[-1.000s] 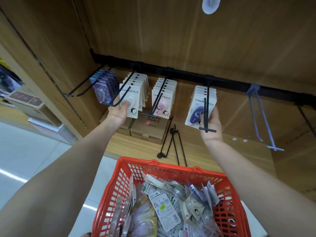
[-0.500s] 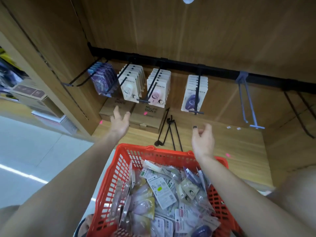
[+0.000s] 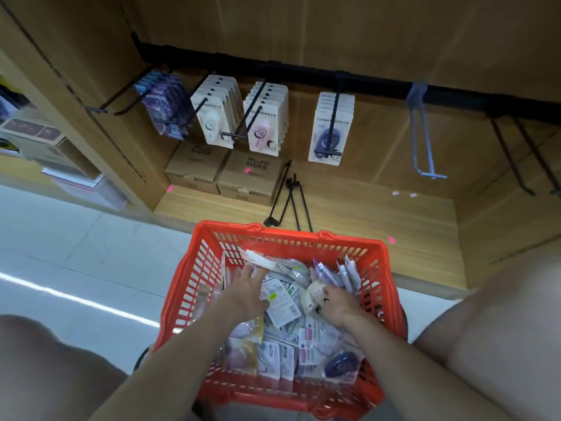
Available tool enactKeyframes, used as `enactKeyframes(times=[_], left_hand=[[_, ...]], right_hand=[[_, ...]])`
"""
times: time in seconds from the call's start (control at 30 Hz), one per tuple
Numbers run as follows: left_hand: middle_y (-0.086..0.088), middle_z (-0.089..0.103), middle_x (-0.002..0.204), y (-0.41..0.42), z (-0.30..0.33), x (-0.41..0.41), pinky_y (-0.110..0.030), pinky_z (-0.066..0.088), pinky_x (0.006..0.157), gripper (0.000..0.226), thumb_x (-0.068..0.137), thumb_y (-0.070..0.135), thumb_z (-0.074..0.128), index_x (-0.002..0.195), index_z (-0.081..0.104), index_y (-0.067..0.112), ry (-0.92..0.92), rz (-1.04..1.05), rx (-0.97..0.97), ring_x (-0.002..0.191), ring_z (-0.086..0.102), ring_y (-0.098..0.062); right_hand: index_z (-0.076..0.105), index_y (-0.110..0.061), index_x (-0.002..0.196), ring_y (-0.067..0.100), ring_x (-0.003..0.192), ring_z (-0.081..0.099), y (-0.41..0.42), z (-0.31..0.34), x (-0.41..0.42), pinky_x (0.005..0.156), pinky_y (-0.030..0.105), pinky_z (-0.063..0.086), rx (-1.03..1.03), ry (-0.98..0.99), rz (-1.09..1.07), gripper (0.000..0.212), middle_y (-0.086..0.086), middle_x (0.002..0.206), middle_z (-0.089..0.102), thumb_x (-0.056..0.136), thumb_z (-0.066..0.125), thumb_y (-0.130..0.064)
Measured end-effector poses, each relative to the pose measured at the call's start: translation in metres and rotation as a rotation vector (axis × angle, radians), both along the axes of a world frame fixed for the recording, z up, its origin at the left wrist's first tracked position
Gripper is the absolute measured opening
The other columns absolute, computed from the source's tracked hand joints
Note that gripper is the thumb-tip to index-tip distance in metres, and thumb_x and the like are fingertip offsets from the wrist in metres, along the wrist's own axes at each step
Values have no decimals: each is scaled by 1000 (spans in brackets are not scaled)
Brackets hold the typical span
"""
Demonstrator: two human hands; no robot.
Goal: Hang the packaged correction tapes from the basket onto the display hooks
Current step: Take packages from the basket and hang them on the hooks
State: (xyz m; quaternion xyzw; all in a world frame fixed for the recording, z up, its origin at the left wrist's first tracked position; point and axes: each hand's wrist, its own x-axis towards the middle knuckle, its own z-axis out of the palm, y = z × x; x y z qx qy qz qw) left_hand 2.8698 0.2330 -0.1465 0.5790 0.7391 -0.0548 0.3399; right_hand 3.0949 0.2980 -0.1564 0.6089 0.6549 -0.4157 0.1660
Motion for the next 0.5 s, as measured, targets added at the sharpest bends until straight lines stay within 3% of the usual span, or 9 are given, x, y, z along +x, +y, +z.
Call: enactKeyframes(times=[0.07,0.2,0.27,0.33,0.4,0.5], left_hand=[[-16,14,169,-6,-8,9,-51,33,120,90,94,45,68,165,15,29,23,-106,-121,155,19,-41],[-15,4,173,-16,-21,25,-58,20,125,99,90,67,62,165,9,30,192,-353,-216,158,2,-44],[-15,14,170,-17,-24,32,-53,17,126,98,88,73,60,163,17,27,219,-387,-132,155,13,-38],[-11,29,162,-14,-25,41,-49,24,122,95,86,74,61,159,27,23,126,-311,-50,147,26,-33],[-10,43,153,-6,-25,52,-45,37,114,90,87,74,61,154,37,18,-42,-139,-51,137,40,-29],[-10,62,134,3,-30,70,-37,52,93,71,95,62,63,143,47,11,-357,153,-133,112,61,-24]], right_hand=[[55,-15,142,29,124,61,-3,-8,6,99,37,53,-11,8,35,48,9,141,62,98,67,-28],[32,-24,161,32,134,55,-1,-16,11,104,47,54,-36,22,46,75,9,158,45,97,70,-27],[22,-29,166,34,144,45,1,-17,13,108,48,52,-56,10,63,85,11,167,27,96,70,-25],[17,-31,166,35,150,36,1,-20,13,111,48,49,-71,-7,78,88,11,170,19,96,69,-22],[21,-32,165,35,152,32,1,-21,12,111,47,49,-62,-23,75,85,9,170,18,96,68,-17],[29,-33,162,36,146,39,2,-21,11,104,46,54,-66,-10,42,79,7,166,20,95,64,-10]])
